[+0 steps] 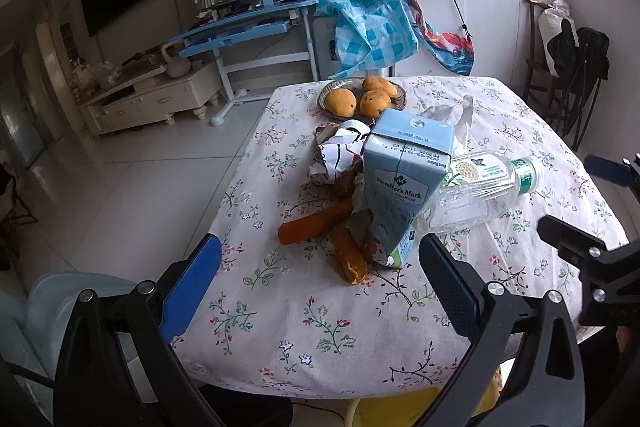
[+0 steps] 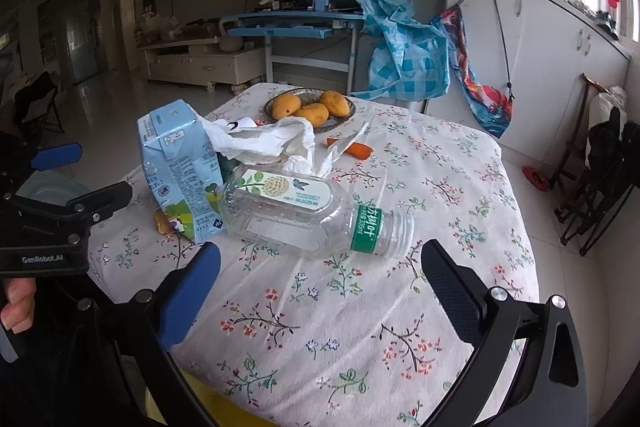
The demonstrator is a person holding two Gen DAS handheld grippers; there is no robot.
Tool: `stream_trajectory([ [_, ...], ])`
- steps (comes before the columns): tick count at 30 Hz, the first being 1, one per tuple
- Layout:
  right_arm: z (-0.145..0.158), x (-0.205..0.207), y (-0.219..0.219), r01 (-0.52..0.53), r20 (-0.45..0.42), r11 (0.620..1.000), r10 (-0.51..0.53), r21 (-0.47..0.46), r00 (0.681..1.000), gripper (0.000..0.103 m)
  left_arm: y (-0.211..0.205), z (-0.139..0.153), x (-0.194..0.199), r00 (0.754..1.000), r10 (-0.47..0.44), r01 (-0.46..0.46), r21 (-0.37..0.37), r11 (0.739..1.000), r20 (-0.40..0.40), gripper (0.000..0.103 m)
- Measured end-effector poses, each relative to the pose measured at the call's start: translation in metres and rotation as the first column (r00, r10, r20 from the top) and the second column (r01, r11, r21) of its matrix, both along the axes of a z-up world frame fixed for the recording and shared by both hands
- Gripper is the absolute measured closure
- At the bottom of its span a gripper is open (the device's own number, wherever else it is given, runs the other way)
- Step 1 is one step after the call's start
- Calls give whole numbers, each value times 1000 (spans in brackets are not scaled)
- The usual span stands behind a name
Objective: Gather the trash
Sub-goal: 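Grasp the water bottle with the right tool while the left tool grasps the blue milk carton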
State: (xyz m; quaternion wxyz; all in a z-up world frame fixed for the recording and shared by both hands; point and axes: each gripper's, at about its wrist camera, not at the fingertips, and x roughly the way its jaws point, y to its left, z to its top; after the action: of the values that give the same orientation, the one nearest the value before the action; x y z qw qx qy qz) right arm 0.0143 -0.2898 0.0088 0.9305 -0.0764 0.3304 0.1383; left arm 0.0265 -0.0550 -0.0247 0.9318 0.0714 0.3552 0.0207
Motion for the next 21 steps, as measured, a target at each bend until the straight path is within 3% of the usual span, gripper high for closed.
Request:
stream_trajectory([
  [14,-10,50,25,-147,-26,980,145,-136,989,6,0,-4,5,999,-21,22,9,1000,-45,7],
  [21,-23,79,38,-269,-96,948,255,-169,962,6,0,-7,8,997,-27,28,11,1000,-67,7],
])
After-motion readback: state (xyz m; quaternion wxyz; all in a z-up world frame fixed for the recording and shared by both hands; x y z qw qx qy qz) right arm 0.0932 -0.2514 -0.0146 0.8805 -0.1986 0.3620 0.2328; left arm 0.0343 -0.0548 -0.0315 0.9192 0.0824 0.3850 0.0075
